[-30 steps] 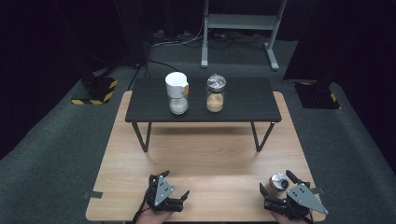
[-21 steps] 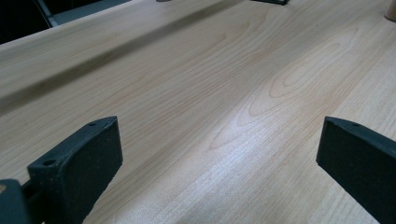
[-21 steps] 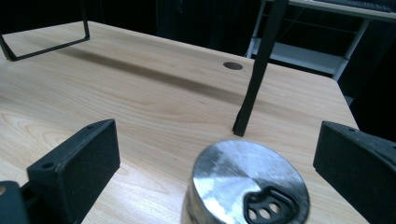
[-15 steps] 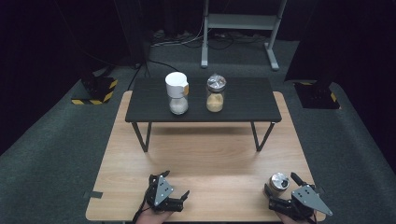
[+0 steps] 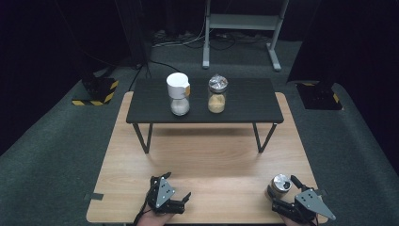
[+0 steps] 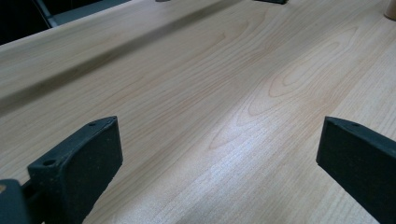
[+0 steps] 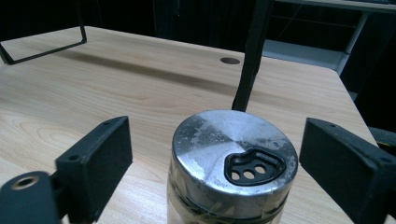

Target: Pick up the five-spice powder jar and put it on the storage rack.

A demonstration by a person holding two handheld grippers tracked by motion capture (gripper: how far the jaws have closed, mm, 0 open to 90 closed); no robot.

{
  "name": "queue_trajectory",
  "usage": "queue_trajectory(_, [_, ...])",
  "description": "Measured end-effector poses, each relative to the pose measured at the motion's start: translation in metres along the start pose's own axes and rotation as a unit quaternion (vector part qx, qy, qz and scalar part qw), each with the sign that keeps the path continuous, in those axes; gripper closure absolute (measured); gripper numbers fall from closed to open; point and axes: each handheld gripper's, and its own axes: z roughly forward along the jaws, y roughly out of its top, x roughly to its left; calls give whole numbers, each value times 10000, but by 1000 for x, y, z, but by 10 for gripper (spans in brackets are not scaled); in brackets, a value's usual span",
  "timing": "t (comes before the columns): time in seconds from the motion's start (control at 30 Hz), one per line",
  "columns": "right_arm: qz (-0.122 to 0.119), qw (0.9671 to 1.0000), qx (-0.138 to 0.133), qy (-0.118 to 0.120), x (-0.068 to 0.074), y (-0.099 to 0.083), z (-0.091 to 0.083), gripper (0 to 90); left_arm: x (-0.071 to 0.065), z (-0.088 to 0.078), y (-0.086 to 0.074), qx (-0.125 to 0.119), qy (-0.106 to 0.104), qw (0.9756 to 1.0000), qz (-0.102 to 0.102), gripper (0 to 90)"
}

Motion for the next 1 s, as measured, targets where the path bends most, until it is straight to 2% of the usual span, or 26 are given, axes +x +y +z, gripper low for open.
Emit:
queue_trajectory(0.43, [23, 10000, 48, 32, -1, -6, 2, 236, 0, 0, 0, -7, -5, 10000, -21, 6])
queue_trajectory(0.63, [100, 9999, -14, -2, -4, -9, 0, 305, 0, 0, 0, -8, -7, 10000, -17, 6])
queue_trajectory(0.77, [242, 9997, -40, 33, -7, -11, 0, 334, 0, 0, 0, -7, -4, 10000, -23, 6])
queue_trajectory(1.0, [293, 9995, -81, 91, -8, -12, 1, 341, 0, 0, 0, -3, -4, 10000, -18, 6])
